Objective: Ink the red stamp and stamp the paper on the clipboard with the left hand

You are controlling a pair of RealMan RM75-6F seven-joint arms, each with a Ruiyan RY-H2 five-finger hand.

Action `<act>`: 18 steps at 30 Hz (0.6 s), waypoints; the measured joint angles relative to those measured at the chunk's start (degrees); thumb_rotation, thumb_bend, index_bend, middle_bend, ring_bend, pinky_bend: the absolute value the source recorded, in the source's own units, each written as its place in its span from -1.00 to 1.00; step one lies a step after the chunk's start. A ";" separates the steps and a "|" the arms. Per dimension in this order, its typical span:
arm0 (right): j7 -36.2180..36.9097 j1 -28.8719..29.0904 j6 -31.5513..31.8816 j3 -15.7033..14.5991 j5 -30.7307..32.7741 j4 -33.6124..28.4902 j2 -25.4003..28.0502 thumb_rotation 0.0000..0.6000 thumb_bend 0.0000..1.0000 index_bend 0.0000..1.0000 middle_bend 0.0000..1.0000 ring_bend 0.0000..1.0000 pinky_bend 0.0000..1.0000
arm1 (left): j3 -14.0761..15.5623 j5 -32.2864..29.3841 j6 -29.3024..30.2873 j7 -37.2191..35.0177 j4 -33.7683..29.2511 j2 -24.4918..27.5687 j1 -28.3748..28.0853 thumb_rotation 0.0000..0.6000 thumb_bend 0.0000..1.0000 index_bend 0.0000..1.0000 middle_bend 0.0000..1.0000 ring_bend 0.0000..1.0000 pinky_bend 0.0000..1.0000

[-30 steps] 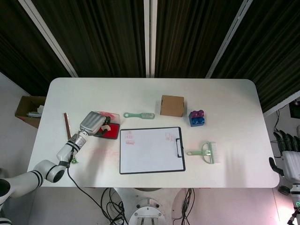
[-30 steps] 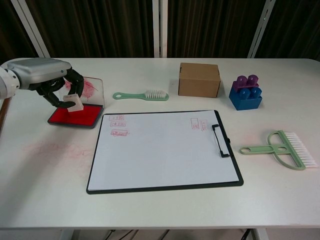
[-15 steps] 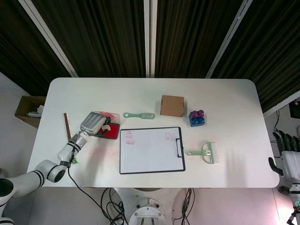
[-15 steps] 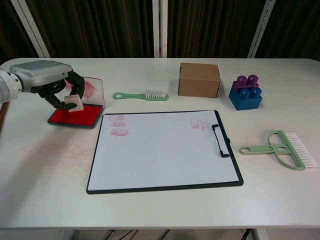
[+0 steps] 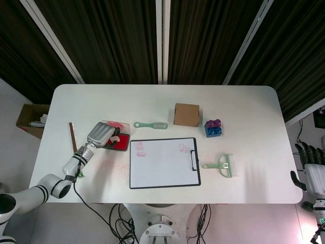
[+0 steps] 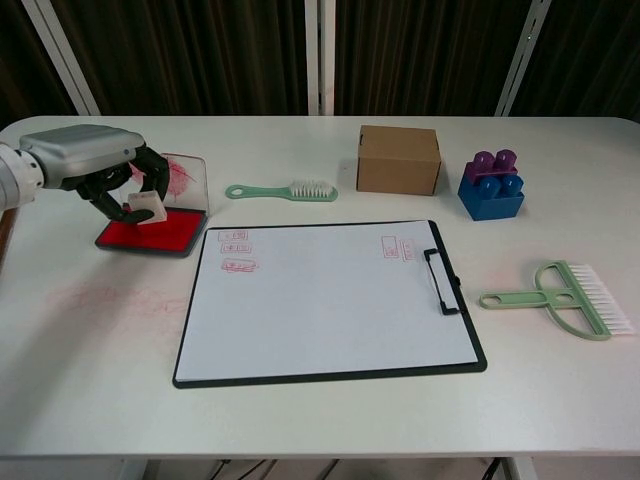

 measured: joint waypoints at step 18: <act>-0.20 -0.11 0.12 -0.06 0.04 -0.13 -0.06 1.00 -0.37 -1.00 -1.00 -1.00 -1.00 | 0.31 0.13 -0.35 -1.13 1.14 -0.57 -0.15 1.00 -0.14 0.49 0.54 0.70 0.84</act>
